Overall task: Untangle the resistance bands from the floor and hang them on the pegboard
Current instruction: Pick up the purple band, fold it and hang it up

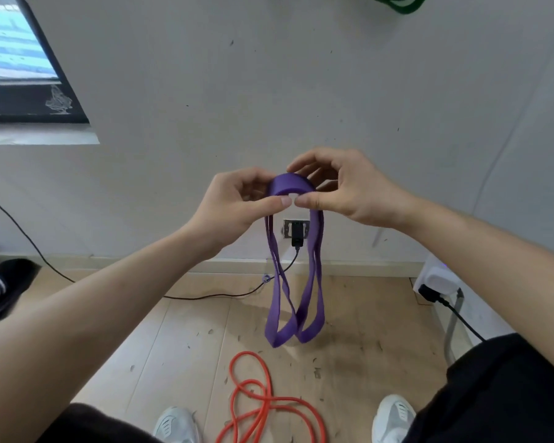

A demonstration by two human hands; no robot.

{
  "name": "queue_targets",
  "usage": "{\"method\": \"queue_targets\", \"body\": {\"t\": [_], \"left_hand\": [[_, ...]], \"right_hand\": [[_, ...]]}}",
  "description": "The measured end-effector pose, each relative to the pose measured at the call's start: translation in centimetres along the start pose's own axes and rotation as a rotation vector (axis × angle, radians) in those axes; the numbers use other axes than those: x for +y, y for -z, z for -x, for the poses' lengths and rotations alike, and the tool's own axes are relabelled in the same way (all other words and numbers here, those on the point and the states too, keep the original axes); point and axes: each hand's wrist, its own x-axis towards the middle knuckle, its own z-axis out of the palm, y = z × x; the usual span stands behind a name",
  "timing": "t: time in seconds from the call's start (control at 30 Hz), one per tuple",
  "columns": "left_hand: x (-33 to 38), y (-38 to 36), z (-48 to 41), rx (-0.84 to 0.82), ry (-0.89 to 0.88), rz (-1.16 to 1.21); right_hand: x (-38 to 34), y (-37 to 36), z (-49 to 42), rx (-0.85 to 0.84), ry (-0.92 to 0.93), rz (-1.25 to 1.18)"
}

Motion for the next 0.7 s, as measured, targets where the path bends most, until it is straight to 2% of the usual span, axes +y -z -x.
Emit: {"method": "queue_targets", "body": {"t": [0.2, 0.4, 0.7], "left_hand": [[0.2, -0.2, 0.0, 0.025, 0.018, 0.082], [-0.5, 0.9, 0.1, 0.024, 0.082, 0.074], [0.0, 0.4, 0.8, -0.077, 0.078, 0.118]], "right_hand": [[1.5, -1.1, 0.5, -0.128, -0.081, -0.076], [0.3, 0.2, 0.3, -0.001, 0.001, -0.065], [-1.3, 0.0, 0.0, 0.029, 0.134, -0.036]]}}
